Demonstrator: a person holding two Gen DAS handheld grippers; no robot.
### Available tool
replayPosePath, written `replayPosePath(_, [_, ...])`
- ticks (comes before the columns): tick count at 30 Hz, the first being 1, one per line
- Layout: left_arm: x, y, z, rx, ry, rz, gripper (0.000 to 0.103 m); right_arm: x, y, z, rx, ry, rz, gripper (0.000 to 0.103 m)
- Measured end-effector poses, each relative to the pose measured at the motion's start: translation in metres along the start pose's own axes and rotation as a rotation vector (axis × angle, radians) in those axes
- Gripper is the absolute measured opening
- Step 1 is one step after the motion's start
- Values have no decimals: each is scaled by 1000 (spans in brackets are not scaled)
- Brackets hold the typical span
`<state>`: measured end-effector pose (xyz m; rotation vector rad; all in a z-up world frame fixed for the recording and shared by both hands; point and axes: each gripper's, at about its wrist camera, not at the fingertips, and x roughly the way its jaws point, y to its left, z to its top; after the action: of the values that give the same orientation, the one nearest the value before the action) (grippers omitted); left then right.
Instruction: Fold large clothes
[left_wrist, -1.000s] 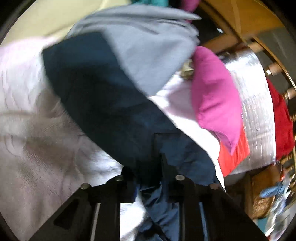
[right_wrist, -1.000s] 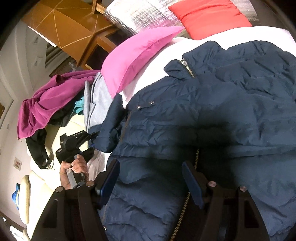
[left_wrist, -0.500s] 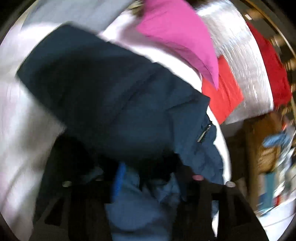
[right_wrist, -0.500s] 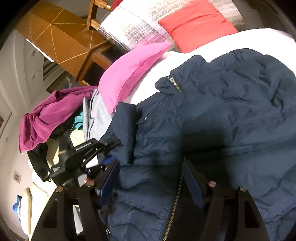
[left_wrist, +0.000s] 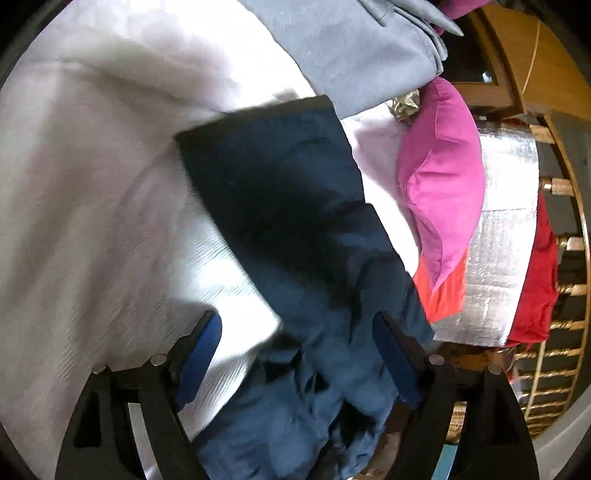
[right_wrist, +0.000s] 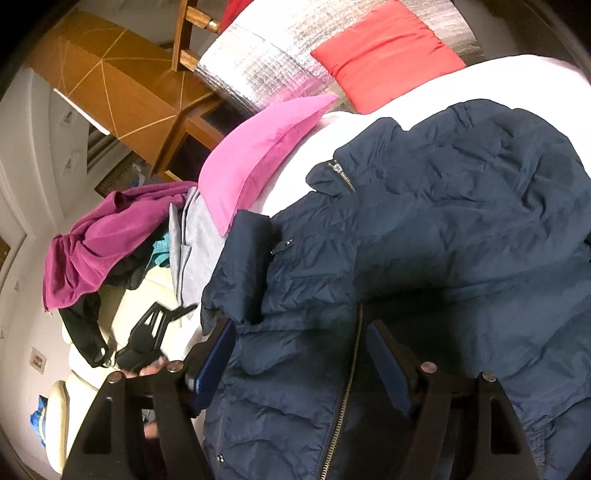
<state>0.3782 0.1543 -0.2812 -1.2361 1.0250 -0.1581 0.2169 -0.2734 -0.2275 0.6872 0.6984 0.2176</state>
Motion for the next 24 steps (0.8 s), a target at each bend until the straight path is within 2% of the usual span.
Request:
replayPosePath(3, [-2, -10, 7, 39, -54, -34, 82, -1, -1, 1, -13, -7, -10, 77])
replayPosePath(4, [2, -12, 4, 59, -55, -34, 68, -2, -3, 2, -10, -10, -11, 77])
replayPosePath(5, [5, -17, 4, 82, -55, -20, 43, -2, -5, 3, -4, -16, -10, 77])
replayPosePath(8, [-1, -14, 8, 154, -95, 40, 20, -3, -11, 5, 8, -25, -11, 77])
replayPosePath(10, [-13, -18, 4, 228, -130, 74, 16, -4, -16, 6, 18, -28, -13, 77])
replayPosePath(13, [-24, -53, -15, 377, -177, 65, 14, -9, -26, 8, 37, -45, -15, 77])
replayPosePath(18, [-38, -112, -76, 692, -241, 57, 14, -26, -43, 14, 76, -84, -24, 77])
replayPosePath(20, [-35, -130, -104, 807, -242, 47, 14, -37, -52, 17, 92, -107, -31, 77])
replayPosePath(24, [-17, -150, -164, 1006, -169, 27, 14, -55, -66, 22, 119, -144, -44, 77])
